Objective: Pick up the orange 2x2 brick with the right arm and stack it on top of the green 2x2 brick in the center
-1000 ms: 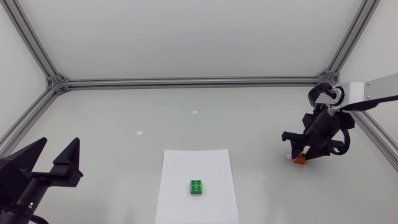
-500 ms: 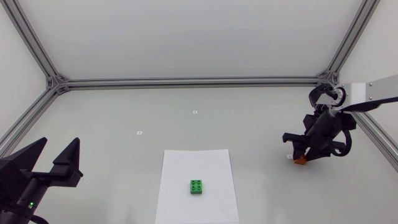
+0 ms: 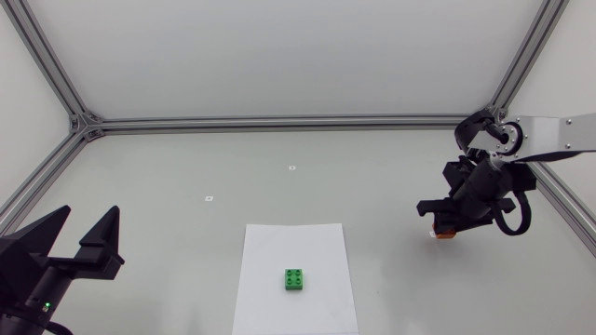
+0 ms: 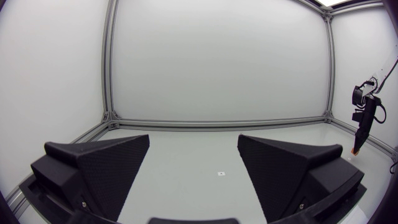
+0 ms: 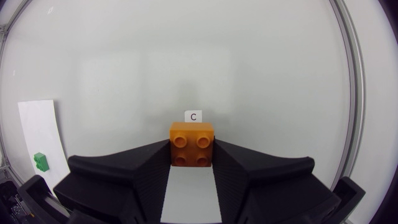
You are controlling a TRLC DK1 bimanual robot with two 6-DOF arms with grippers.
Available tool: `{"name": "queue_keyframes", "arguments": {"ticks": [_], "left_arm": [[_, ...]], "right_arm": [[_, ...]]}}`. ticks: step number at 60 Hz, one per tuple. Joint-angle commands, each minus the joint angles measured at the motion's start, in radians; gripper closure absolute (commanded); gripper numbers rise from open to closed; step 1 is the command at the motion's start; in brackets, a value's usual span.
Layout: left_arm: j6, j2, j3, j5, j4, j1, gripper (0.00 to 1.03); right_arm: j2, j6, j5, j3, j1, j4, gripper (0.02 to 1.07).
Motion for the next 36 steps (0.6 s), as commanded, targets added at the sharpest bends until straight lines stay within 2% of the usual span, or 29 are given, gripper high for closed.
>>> {"name": "queue_keyframes", "arguments": {"ticks": [1, 14, 36], "left_arm": [[0.013, -0.008, -0.041, 0.004, -0.015, 0.004, 0.04], [0.013, -0.008, -0.041, 0.004, -0.014, 0.004, 0.04], [0.013, -0.008, -0.041, 0.004, -0.015, 0.004, 0.04]], "right_arm": [[-0.032, -0.076, 0.002, -0.038, 0.026, -0.014, 0.83], [-0.108, -0.184, -0.017, -0.058, 0.141, -0.031, 0.84], [-0.131, -0.223, -0.007, -0.038, 0.437, -0.074, 0.90]]}}
